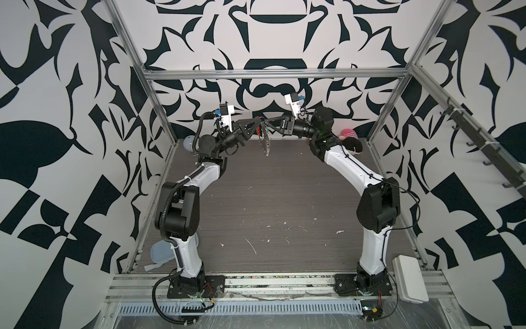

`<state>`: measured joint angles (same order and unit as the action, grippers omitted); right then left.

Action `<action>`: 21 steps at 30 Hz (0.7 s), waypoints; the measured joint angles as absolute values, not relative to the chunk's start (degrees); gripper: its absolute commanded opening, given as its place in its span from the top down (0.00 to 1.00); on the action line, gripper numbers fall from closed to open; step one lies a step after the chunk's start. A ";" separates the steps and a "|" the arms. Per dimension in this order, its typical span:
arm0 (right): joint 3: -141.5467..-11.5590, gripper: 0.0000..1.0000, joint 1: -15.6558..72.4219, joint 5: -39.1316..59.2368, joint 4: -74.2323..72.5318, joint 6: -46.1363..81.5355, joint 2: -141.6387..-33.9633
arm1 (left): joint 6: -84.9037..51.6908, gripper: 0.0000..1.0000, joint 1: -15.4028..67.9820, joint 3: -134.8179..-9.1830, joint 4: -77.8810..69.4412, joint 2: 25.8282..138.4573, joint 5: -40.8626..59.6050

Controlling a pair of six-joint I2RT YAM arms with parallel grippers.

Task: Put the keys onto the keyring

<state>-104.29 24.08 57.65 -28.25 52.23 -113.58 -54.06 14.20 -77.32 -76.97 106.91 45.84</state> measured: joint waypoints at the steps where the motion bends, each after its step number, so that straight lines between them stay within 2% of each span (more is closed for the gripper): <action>1: -104.07 0.95 24.21 57.63 -28.21 52.25 -113.60 | -54.26 1.00 14.20 -77.34 -77.28 107.07 45.80; 9: -103.28 0.78 25.08 57.89 -27.35 51.35 -113.54 | -55.46 1.00 14.22 -77.34 -77.97 107.44 45.04; 21: -100.64 0.61 22.79 47.77 -1.69 27.75 -104.12 | -56.66 1.00 14.61 -77.34 -78.46 107.44 45.25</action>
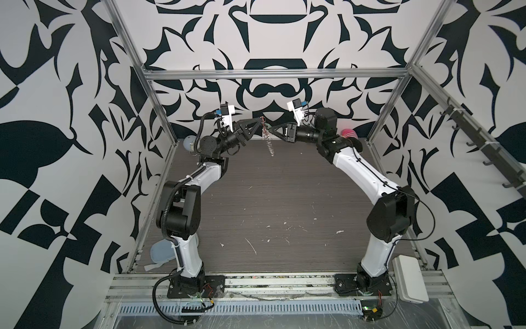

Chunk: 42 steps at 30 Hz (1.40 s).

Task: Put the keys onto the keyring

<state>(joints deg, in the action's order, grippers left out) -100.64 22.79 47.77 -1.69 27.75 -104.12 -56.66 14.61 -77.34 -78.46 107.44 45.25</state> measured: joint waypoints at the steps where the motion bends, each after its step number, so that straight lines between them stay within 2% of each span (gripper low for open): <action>1: -100.68 0.59 22.52 46.74 -0.30 26.04 -103.46 | -56.86 1.00 14.63 -77.34 -78.46 107.44 45.30; 11: -101.47 0.43 25.45 38.65 8.47 12.29 -103.13 | -57.67 1.00 15.53 -78.06 -78.50 107.44 46.04; 24: -103.13 0.41 28.60 30.92 10.04 5.21 -103.24 | -58.54 1.00 16.51 -79.18 -78.61 107.46 46.76; 40: -103.13 0.66 28.51 28.01 10.09 2.87 -103.24 | -58.89 1.00 16.53 -79.18 -78.61 107.46 47.64; 42: -103.13 0.74 28.49 27.79 10.07 2.70 -103.24 | -59.05 1.00 16.53 -79.18 -78.61 107.46 47.75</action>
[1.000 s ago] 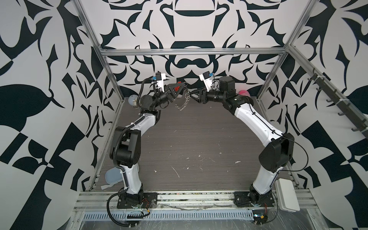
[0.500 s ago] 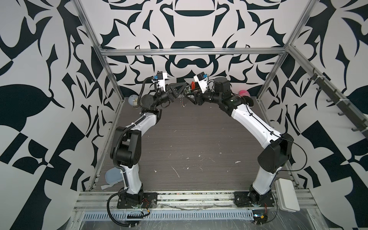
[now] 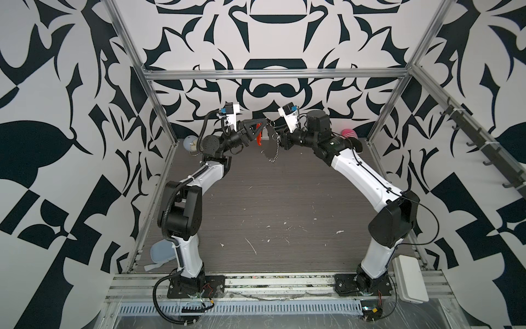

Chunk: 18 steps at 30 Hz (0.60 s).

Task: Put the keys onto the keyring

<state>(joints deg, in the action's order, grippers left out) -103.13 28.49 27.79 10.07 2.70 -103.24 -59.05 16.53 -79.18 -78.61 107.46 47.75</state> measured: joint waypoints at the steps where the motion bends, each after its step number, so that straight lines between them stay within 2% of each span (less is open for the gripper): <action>1: -103.13 0.80 28.49 27.73 10.07 2.52 -103.24 | -59.16 1.00 16.53 -79.18 -78.61 107.46 47.81; 5: -103.13 0.91 28.49 27.44 10.11 2.52 -103.22 | -59.20 1.00 16.53 -79.18 -78.61 107.50 47.83; 11: -103.04 1.00 28.49 24.51 11.03 1.26 -102.52 | -59.22 1.00 16.53 -79.18 -78.63 107.77 48.03; 18: -102.67 1.00 28.25 19.64 12.05 -0.47 -98.24 | -59.22 1.00 16.53 -79.18 -78.61 108.33 48.88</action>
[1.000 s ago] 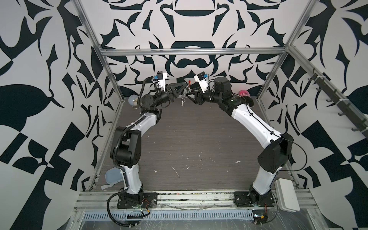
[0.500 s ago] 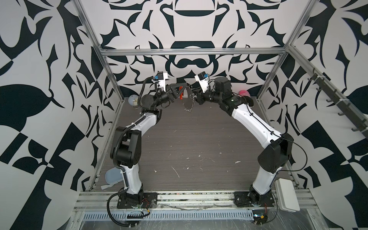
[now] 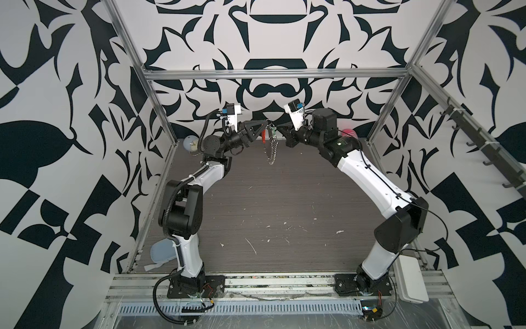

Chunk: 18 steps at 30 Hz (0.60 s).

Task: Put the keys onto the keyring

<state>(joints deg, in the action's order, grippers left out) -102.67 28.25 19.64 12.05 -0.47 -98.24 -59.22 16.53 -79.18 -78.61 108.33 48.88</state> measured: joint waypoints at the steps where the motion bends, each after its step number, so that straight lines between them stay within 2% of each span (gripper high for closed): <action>1: -102.67 1.00 28.21 19.35 12.05 -0.58 -97.65 | -59.24 1.00 16.53 -79.18 -78.61 108.36 48.90; 4: -102.67 0.99 28.10 18.94 12.03 -0.89 -96.55 | -59.27 1.00 16.53 -79.18 -78.61 108.40 48.97; 7: -102.67 0.86 28.10 19.66 12.27 -0.86 -96.47 | -59.42 1.00 16.53 -79.18 -78.63 108.40 49.01; 11: -102.72 0.77 28.10 21.08 12.95 -0.36 -97.14 | -59.70 1.00 16.53 -79.18 -78.61 108.40 49.08; 18: -104.07 0.75 28.23 25.61 13.91 0.45 -99.50 | -60.03 1.00 16.53 -79.18 -78.61 108.40 49.10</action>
